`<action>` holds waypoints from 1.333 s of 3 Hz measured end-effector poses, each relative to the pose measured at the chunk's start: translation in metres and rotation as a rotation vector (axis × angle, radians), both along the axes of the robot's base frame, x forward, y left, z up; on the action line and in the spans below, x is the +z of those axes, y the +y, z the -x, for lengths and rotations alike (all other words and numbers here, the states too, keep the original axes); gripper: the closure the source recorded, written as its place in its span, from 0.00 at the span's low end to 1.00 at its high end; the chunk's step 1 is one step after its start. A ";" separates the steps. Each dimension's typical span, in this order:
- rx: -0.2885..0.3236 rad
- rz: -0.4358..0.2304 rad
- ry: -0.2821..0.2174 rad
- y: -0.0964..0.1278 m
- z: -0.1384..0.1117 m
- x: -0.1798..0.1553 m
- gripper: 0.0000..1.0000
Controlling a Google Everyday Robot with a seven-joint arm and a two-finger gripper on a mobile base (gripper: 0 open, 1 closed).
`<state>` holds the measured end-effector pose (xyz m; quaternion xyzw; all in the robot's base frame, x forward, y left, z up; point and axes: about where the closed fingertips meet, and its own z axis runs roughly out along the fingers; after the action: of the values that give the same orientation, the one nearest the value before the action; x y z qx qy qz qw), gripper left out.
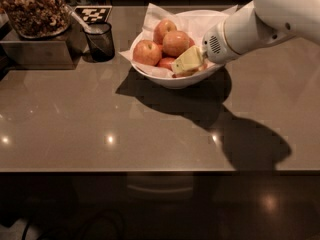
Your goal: Pick apple from white bowl
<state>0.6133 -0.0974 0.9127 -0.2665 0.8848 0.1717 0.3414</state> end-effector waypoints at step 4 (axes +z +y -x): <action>-0.001 -0.016 -0.027 -0.001 -0.008 -0.003 0.82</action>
Offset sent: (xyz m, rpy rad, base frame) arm 0.0250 0.0112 -0.0234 -0.0001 0.0311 0.0043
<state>0.6216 -0.0989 0.9096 -0.2658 0.8787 0.1750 0.3557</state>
